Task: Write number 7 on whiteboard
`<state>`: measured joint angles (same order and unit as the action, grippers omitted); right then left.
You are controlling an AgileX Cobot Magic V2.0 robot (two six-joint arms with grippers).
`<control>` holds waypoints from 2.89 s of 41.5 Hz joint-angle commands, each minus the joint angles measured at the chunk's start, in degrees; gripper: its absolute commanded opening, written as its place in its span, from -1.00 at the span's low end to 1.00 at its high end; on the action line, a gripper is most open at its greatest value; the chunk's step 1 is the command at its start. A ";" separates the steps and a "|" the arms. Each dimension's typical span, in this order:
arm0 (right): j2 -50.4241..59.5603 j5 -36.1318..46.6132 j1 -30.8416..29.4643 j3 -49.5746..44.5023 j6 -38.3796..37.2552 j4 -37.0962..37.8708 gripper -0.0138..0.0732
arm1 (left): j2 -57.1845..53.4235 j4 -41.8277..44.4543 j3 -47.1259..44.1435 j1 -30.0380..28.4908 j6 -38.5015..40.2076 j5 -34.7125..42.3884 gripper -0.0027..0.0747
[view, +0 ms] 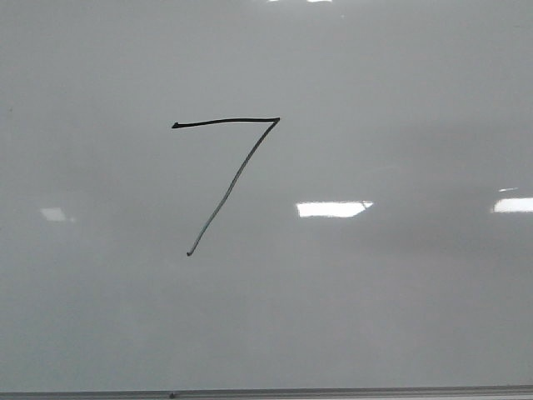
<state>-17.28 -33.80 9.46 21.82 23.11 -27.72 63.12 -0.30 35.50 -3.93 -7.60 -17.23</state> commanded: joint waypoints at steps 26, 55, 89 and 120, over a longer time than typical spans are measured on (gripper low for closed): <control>-0.31 4.46 -0.42 1.41 0.09 -0.95 -0.84 | 17.72 -1.63 1.75 -0.07 0.45 28.25 -0.90; -0.31 4.29 -0.42 1.41 0.09 -0.95 -0.84 | 20.27 -1.63 1.75 -0.07 0.45 29.53 -0.68; -0.31 4.53 -0.42 1.41 0.09 -0.95 -0.84 | 1.16 1.35 1.75 -0.07 0.34 17.23 0.18; -0.31 4.15 -0.42 1.41 0.09 -0.95 -0.84 | -42.96 1.22 -9.97 4.08 0.34 15.84 -0.98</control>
<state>-17.28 -33.25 9.46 21.82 22.87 -27.72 21.85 1.04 24.04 -0.31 -7.61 -8.33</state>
